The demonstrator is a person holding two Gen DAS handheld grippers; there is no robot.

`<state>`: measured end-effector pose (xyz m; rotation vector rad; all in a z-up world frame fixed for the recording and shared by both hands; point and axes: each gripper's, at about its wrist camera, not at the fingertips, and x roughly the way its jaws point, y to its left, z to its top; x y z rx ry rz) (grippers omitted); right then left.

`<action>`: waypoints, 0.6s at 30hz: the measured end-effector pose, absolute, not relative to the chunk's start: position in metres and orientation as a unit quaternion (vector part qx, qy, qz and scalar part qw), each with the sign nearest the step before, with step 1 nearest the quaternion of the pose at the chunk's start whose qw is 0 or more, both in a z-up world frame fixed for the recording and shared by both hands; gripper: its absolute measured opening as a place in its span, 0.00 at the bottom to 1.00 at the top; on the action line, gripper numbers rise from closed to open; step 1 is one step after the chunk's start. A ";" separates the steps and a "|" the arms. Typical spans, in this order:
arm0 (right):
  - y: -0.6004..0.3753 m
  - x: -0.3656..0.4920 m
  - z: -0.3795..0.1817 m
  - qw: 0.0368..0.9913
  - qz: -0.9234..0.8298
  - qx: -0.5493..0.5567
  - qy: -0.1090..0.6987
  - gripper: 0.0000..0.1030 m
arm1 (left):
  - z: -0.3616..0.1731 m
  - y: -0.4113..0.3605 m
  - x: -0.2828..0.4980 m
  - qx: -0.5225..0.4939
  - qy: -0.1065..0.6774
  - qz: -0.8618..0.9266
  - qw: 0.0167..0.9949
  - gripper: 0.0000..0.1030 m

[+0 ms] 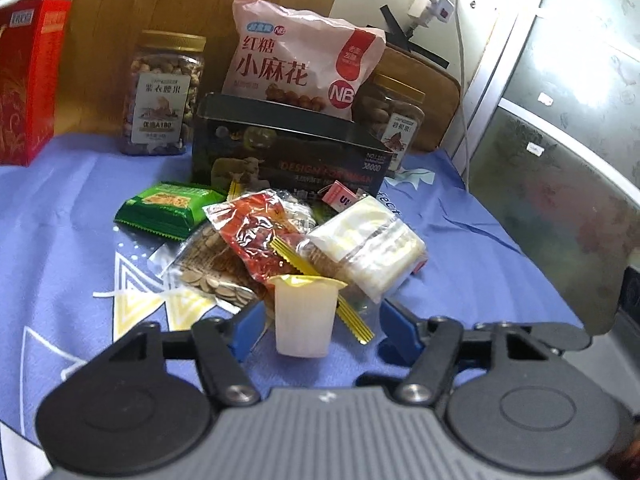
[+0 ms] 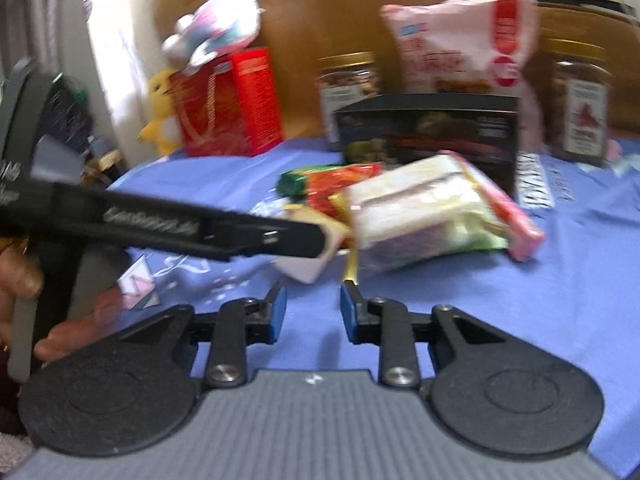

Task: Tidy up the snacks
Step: 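Grasp the white jelly cup with the left tool and lift it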

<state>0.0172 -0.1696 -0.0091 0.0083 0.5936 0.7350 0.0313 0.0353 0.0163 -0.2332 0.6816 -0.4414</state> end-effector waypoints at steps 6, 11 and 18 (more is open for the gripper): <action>-0.147 0.044 -0.015 0.878 0.356 0.016 0.319 0.32 | 0.011 0.043 0.046 -0.132 0.350 -0.217 0.902 0.42; -0.138 0.049 -0.021 0.875 0.362 0.024 0.321 0.33 | 0.005 0.050 0.047 -0.137 0.353 -0.207 0.902 0.35; -0.140 0.041 0.001 0.904 0.355 0.004 0.239 0.33 | 0.036 0.051 0.050 -0.143 0.306 -0.217 0.916 0.35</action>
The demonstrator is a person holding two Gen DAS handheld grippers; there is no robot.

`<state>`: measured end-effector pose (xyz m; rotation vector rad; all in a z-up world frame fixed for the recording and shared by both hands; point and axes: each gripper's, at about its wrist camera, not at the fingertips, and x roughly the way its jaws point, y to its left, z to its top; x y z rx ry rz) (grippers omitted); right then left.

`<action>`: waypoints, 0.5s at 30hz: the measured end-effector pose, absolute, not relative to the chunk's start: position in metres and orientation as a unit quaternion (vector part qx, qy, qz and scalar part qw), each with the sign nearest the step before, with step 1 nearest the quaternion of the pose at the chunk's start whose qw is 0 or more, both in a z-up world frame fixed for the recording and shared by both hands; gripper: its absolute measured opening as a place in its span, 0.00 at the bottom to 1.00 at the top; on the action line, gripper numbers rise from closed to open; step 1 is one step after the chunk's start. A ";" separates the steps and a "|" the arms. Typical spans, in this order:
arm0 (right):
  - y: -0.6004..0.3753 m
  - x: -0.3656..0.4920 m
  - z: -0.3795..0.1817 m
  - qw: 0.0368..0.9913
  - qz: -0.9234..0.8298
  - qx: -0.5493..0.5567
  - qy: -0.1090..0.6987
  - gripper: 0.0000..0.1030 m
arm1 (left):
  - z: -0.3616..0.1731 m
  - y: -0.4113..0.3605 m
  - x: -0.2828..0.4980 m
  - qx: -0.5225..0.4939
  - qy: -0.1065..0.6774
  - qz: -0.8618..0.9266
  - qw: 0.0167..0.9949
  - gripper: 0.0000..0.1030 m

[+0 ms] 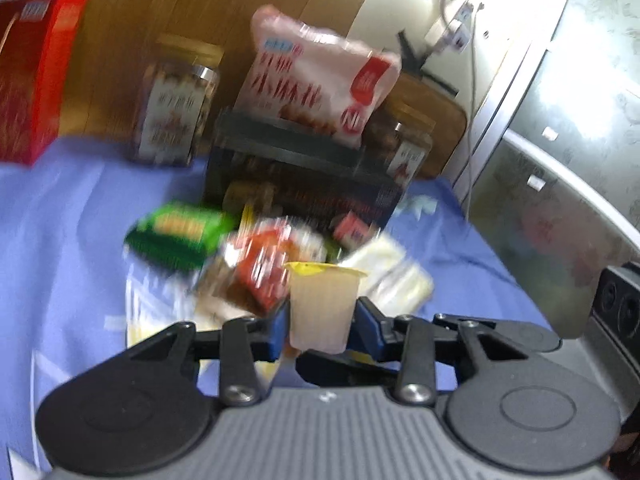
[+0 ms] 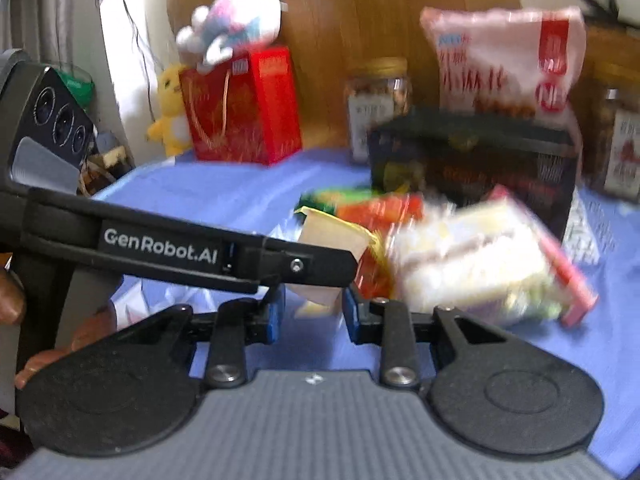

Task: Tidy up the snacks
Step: 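Grasp the white jelly cup with the left tool and lift it, then lower the jelly cup into the black tin box and open the left tool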

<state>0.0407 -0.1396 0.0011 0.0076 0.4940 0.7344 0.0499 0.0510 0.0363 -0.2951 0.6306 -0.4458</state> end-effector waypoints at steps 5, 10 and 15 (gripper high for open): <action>-0.152 0.081 0.027 0.927 0.322 0.008 0.194 0.33 | 0.068 0.032 0.096 -0.138 0.271 -0.231 0.924 0.35; -0.164 0.135 0.034 0.941 0.286 0.017 0.183 0.33 | 0.077 0.007 0.157 -0.142 0.258 -0.222 0.929 0.35; -0.161 0.175 0.024 0.951 0.245 0.010 0.188 0.33 | 0.067 -0.006 0.204 -0.158 0.264 -0.195 0.931 0.34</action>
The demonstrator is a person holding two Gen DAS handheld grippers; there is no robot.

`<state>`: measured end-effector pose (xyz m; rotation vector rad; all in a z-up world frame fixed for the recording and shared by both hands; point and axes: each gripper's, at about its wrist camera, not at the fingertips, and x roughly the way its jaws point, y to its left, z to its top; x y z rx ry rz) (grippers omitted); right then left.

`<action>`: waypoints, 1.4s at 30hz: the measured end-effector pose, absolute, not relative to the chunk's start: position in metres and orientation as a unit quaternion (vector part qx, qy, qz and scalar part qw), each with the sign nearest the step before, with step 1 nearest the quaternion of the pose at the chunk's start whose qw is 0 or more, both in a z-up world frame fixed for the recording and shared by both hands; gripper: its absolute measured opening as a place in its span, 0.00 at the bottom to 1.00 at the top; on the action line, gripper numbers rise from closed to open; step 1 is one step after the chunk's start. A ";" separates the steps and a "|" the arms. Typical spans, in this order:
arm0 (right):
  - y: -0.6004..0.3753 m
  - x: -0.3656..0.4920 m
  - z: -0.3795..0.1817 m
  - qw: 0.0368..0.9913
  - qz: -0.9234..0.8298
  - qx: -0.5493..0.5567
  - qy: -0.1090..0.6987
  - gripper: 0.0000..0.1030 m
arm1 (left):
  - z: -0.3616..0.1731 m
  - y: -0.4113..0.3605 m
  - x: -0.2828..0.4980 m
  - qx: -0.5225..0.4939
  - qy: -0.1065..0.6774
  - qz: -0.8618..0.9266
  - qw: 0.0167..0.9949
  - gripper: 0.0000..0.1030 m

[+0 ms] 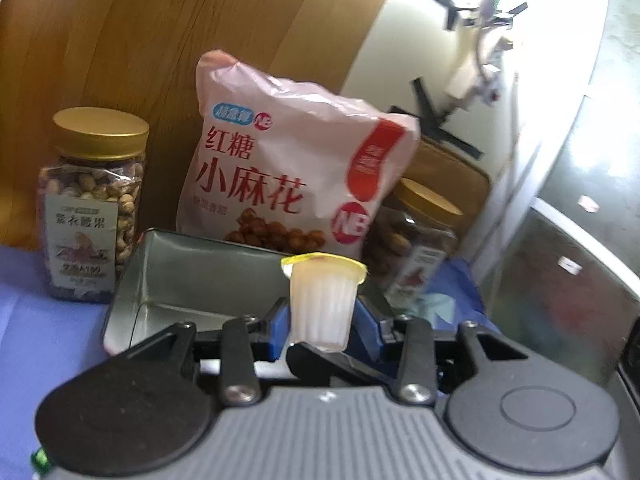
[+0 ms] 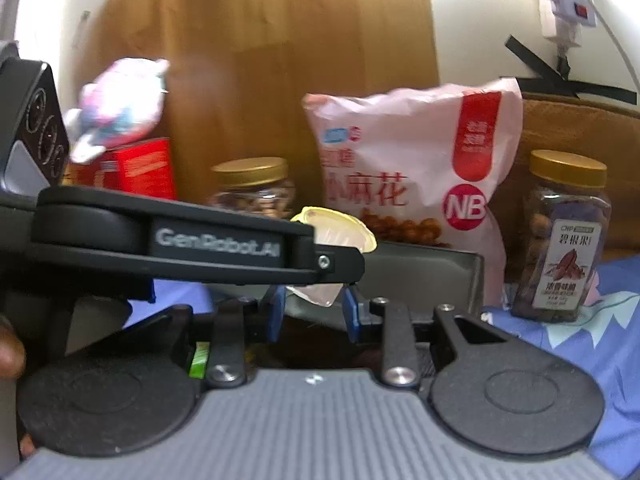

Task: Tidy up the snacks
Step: 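Lower the jelly cup into the black tin box and open the left tool, then reach the left tool to the white wrapped pastry bag and grasp it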

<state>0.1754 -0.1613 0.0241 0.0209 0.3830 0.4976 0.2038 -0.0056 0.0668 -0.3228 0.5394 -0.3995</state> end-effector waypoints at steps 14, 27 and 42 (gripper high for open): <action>-0.222 0.106 0.007 0.950 0.231 0.098 0.186 0.48 | 0.061 0.026 0.131 -0.156 0.235 -0.203 0.938 0.37; -0.208 0.067 -0.014 0.904 0.307 0.117 0.275 0.59 | 0.020 0.051 0.050 -0.168 0.277 -0.204 0.924 0.37; -0.168 0.026 -0.019 0.891 0.373 0.003 0.259 0.71 | 0.012 0.075 0.031 -0.198 0.262 -0.197 0.924 0.44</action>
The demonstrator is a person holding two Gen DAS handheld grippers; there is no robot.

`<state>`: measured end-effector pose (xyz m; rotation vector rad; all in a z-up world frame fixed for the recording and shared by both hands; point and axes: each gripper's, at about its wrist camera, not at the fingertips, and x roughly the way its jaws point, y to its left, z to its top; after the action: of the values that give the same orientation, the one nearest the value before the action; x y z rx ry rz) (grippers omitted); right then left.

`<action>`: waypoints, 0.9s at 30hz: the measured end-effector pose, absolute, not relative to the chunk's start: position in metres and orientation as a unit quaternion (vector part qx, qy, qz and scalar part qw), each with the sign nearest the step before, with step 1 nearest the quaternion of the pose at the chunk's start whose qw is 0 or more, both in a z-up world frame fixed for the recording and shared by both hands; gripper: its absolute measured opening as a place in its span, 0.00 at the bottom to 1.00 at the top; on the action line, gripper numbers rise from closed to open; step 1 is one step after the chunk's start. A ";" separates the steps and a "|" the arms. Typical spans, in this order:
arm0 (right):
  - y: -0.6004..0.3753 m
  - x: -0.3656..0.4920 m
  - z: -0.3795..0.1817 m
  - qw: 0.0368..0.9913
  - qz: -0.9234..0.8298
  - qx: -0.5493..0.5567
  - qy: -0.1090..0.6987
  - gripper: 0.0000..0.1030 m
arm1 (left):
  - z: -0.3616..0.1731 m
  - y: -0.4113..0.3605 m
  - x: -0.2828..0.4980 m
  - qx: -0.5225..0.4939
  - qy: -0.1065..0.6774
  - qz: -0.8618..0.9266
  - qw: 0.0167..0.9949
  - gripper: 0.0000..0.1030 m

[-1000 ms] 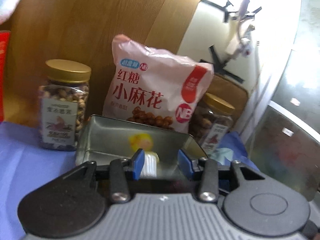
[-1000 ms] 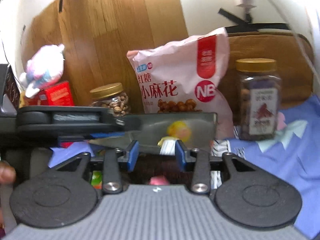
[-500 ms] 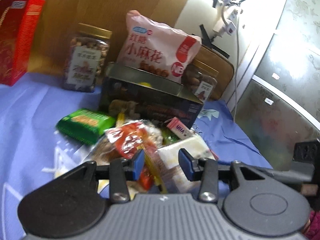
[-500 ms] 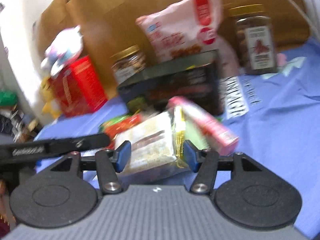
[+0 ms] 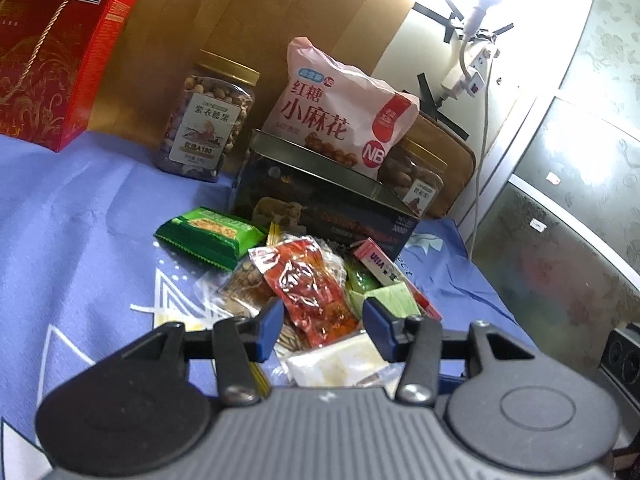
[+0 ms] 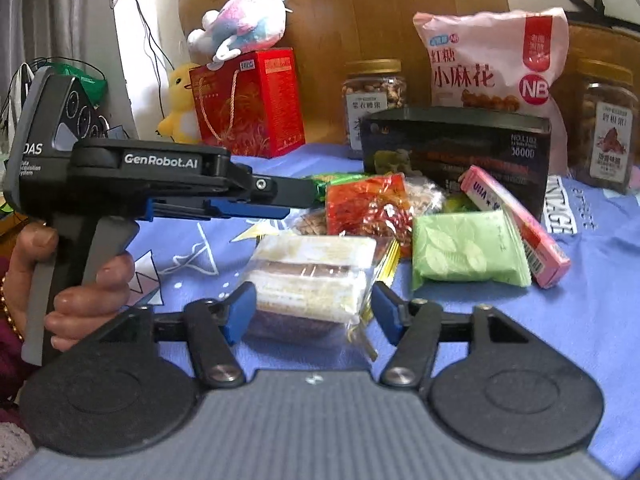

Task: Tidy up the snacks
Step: 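Reach the left tool to the white wrapped pastry bag and grasp it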

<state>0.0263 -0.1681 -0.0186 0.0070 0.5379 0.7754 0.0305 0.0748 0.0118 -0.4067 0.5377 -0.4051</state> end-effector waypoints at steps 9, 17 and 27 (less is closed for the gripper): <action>-0.166 0.021 -0.028 0.886 0.376 -0.009 0.270 0.82 | 0.003 0.067 0.028 -0.181 0.264 -0.217 0.922 0.45; -0.151 0.012 -0.029 0.887 0.378 -0.072 0.255 0.78 | 0.002 0.064 0.028 -0.177 0.265 -0.230 0.920 0.45; -0.151 -0.009 -0.024 0.905 0.370 -0.101 0.186 0.40 | 0.005 0.063 0.021 -0.172 0.242 -0.261 0.919 0.40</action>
<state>-0.0092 -0.1512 -0.0239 -0.2094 0.3844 0.7641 0.0215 0.0628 0.0052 -0.3532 0.4970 -0.5370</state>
